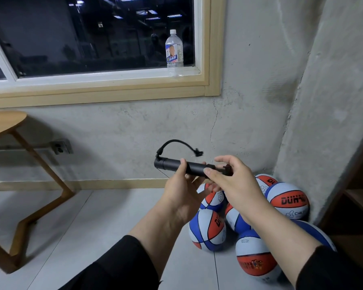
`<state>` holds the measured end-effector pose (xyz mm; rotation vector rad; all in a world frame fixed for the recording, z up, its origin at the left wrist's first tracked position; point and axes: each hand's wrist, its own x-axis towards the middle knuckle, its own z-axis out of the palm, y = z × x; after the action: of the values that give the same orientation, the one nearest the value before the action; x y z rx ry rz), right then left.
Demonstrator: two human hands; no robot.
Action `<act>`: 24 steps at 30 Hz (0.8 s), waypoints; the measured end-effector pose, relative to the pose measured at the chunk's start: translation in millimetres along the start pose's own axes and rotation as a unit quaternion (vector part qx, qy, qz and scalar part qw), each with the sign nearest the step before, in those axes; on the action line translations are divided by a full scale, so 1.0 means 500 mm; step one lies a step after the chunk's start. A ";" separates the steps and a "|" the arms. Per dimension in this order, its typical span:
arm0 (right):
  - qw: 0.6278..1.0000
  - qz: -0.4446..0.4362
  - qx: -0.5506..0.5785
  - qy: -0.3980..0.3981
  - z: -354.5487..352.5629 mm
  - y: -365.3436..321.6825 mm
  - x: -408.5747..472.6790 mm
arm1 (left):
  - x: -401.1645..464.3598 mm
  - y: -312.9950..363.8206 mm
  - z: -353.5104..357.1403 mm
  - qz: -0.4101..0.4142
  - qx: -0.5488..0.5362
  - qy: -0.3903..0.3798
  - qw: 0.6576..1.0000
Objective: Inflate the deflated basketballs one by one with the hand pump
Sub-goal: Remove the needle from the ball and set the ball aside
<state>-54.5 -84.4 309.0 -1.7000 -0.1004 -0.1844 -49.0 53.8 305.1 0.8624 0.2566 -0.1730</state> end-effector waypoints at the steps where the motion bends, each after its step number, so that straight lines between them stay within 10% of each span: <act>1: 1.000 0.005 -0.001 -0.003 -0.002 0.000 0.001 | -0.002 -0.003 0.000 -0.001 0.007 -0.001 1.000; 6: 0.998 -0.018 -0.058 0.022 -0.033 -0.004 0.023 | -0.033 0.011 0.013 0.014 0.254 0.064 0.965; 11: 0.990 -0.030 -0.135 0.002 -0.085 -0.007 0.037 | -0.008 0.070 -0.025 0.280 0.417 0.228 0.834; 17: 0.986 -0.019 -0.119 -0.117 -0.131 -0.009 0.042 | 0.037 0.064 -0.115 -0.028 0.396 0.152 0.905; 24: 0.982 -0.011 -0.097 -0.164 -0.123 0.000 0.035 | 0.032 0.056 -0.100 -0.052 0.263 0.023 0.963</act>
<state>-41.1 -146.2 319.9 -1.9123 -0.3562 0.0739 -34.3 109.3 289.9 1.3822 0.3062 -0.3285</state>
